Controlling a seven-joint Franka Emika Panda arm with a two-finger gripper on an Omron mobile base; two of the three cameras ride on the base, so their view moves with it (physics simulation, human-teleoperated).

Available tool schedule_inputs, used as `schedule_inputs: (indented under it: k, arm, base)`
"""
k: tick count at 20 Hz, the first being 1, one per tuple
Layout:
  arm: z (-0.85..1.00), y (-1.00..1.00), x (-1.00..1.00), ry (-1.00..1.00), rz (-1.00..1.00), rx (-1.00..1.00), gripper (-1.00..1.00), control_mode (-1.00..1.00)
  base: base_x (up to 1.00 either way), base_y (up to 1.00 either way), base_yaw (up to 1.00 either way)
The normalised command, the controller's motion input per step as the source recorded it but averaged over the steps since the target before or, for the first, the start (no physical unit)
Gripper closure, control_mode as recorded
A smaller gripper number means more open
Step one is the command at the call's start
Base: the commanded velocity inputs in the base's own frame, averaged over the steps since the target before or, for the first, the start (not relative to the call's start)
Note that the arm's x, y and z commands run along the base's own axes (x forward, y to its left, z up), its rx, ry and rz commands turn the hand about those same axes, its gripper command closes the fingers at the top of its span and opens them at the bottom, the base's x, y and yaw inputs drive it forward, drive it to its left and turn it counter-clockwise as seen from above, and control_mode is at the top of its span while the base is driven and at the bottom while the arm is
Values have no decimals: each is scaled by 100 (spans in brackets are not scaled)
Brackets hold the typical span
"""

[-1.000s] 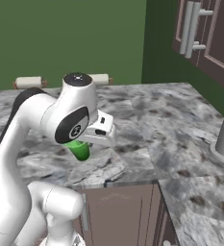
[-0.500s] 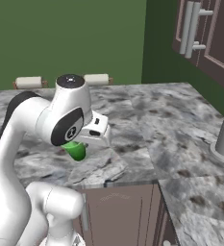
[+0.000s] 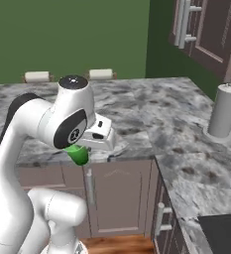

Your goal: Pick the cup and pan and place them in the sink. Then turn on the water.

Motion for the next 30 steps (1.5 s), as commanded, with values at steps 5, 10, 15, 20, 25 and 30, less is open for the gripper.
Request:
schedule_inputs:
  k: [5, 10, 15, 20, 25, 30]
  arm:
    - [0, 0, 0, 0, 0, 0, 100, 100]
    - [0, 0, 0, 0, 0, 0, 100, 100]
    - [0, 0, 0, 0, 0, 0, 100, 100]
    - [0, 0, 0, 0, 0, 0, 100, 100]
    - [0, 0, 0, 0, 0, 0, 100, 100]
    - [0, 0, 0, 0, 0, 0, 100, 100]
  base:
    - [-98, 0, -16]
    - [-100, -1, -54]
    - [-91, 0, -63]
    - [-89, -5, -60]
    - [-89, -32, -36]
    - [-15, -10, -47]
